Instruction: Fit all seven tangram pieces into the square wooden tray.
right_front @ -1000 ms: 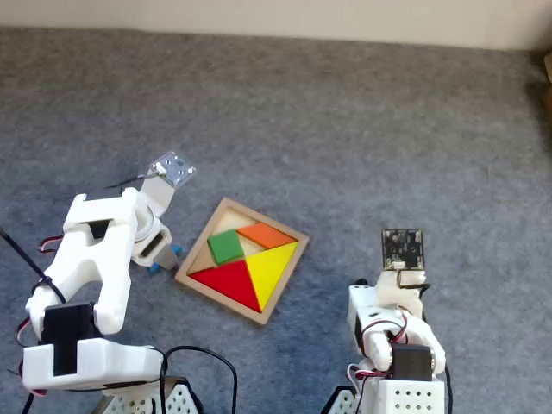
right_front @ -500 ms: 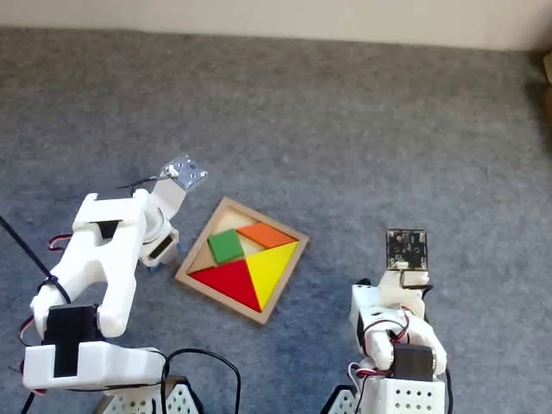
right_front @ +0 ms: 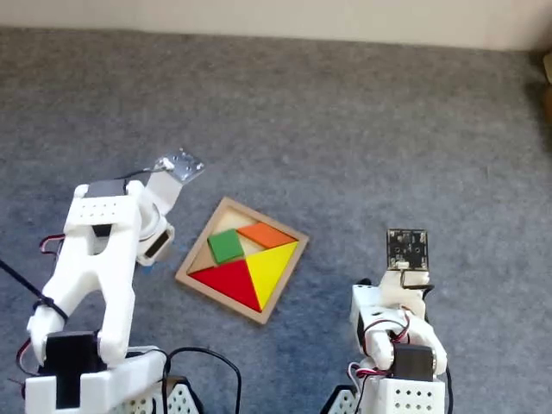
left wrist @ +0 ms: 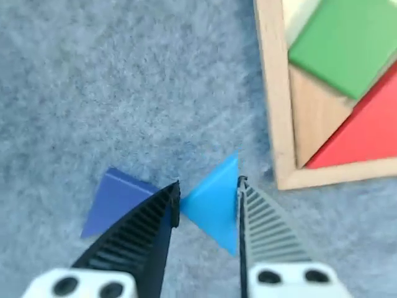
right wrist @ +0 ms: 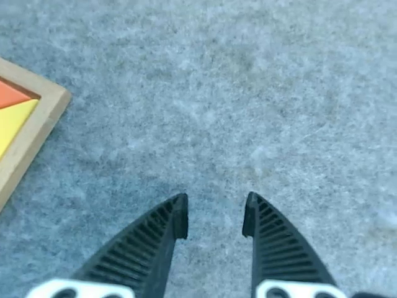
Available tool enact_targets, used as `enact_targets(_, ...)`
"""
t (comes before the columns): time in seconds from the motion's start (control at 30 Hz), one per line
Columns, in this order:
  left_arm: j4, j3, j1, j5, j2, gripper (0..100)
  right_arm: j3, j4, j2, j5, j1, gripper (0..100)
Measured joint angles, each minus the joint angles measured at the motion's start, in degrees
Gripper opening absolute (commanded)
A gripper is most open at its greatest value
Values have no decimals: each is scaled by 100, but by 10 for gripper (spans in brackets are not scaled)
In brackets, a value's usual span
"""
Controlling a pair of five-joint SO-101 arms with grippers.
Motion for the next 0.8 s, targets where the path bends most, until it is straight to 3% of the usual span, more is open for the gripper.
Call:
enact_targets(0.33, 211, -281, 1284, 2189, -26, 91, 0, 0, 0, 0, 0, 156)
enact_targets(0.53, 220, -422, 2075, 4325, -26, 87, 0, 0, 0, 0, 0, 156)
enact_targets(0.7, -440, -422, 2409, 5354, -26, 2, 0, 0, 0, 0, 26, 156)
enact_targets(0.8, -747, -422, 2382, 6066, -26, 21, 0, 0, 0, 0, 18, 156)
